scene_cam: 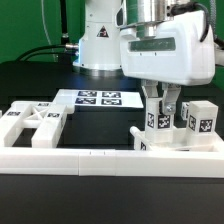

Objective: Assemble chair

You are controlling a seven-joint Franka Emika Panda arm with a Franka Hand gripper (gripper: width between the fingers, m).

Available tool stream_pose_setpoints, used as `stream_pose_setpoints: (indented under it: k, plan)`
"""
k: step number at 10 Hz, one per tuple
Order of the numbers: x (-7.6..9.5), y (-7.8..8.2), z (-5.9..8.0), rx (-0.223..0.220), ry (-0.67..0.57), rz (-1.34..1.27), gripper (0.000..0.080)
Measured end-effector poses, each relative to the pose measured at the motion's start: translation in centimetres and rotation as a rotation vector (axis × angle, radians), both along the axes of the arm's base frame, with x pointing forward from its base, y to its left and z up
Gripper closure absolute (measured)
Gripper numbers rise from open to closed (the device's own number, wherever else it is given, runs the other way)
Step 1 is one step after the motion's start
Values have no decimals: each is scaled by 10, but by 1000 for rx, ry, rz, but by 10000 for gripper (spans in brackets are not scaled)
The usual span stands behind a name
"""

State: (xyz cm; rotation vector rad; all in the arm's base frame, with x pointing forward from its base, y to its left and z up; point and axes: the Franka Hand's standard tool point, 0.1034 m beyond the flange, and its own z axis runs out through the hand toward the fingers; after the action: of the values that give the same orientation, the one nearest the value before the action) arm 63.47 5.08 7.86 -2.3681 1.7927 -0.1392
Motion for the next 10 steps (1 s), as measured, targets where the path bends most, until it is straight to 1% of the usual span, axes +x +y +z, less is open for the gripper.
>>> stream_pose_setpoints:
  k: [1, 2, 3, 4, 8, 9, 10]
  plan:
    - [0, 0, -1, -5, -1, 26, 364]
    - [0, 0, -1, -10, -3, 57, 364]
    - [0, -2, -1, -16, -4, 85, 206]
    - [0, -2, -1, -29, -8, 160, 167]
    - [0, -3, -1, -93, -31, 507, 151]
    - [1, -6, 0, -115, -35, 630, 151]
    - [4, -5, 0, -134, -42, 715, 151]
